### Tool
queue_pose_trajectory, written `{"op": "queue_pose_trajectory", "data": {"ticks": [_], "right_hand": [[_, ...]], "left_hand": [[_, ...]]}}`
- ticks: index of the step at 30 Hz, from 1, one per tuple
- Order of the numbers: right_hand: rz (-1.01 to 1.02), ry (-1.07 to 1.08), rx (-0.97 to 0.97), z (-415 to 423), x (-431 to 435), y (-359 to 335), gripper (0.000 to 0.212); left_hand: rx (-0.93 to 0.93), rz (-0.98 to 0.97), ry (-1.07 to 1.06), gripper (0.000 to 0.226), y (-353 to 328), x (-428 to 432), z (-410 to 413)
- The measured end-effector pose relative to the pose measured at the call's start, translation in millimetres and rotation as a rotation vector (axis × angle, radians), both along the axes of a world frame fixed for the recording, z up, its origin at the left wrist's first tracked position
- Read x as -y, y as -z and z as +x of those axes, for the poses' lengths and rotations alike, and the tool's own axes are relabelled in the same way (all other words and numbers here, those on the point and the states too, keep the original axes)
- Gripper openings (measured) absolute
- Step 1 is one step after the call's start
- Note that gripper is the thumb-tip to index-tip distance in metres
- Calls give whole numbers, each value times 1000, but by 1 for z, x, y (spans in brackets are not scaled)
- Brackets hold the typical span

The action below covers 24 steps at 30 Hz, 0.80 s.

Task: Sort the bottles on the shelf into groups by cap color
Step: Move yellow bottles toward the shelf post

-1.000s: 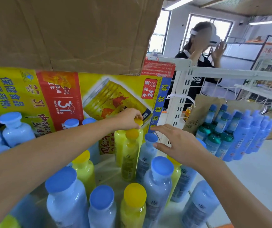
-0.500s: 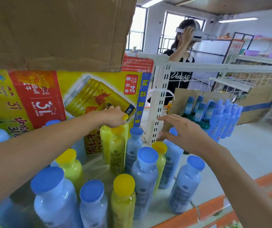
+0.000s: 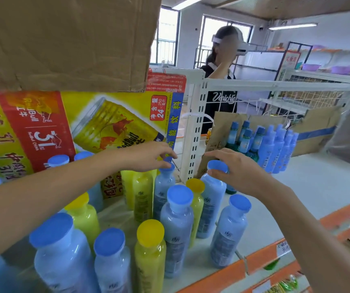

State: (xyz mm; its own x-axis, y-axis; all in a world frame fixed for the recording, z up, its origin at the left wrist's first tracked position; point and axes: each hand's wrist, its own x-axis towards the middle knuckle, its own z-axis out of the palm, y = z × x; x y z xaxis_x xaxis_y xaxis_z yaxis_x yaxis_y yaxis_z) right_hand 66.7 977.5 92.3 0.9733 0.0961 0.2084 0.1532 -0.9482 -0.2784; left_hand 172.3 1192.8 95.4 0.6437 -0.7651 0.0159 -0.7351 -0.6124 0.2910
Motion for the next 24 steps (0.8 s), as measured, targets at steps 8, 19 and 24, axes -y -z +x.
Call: {"op": "queue_pose_trajectory", "data": {"ticks": [8,19,24], "right_hand": [[12,-24,-59,4,3,8,47],[-17,86,67,11,-4,17,46],[-3,81,184,16,-5,0,42]], "left_hand": [[67,102,-50,43,8,12,-5],[89,39,-118,39,11,15,-11],[142,-71,-135,36,-16,15,-11]]}}
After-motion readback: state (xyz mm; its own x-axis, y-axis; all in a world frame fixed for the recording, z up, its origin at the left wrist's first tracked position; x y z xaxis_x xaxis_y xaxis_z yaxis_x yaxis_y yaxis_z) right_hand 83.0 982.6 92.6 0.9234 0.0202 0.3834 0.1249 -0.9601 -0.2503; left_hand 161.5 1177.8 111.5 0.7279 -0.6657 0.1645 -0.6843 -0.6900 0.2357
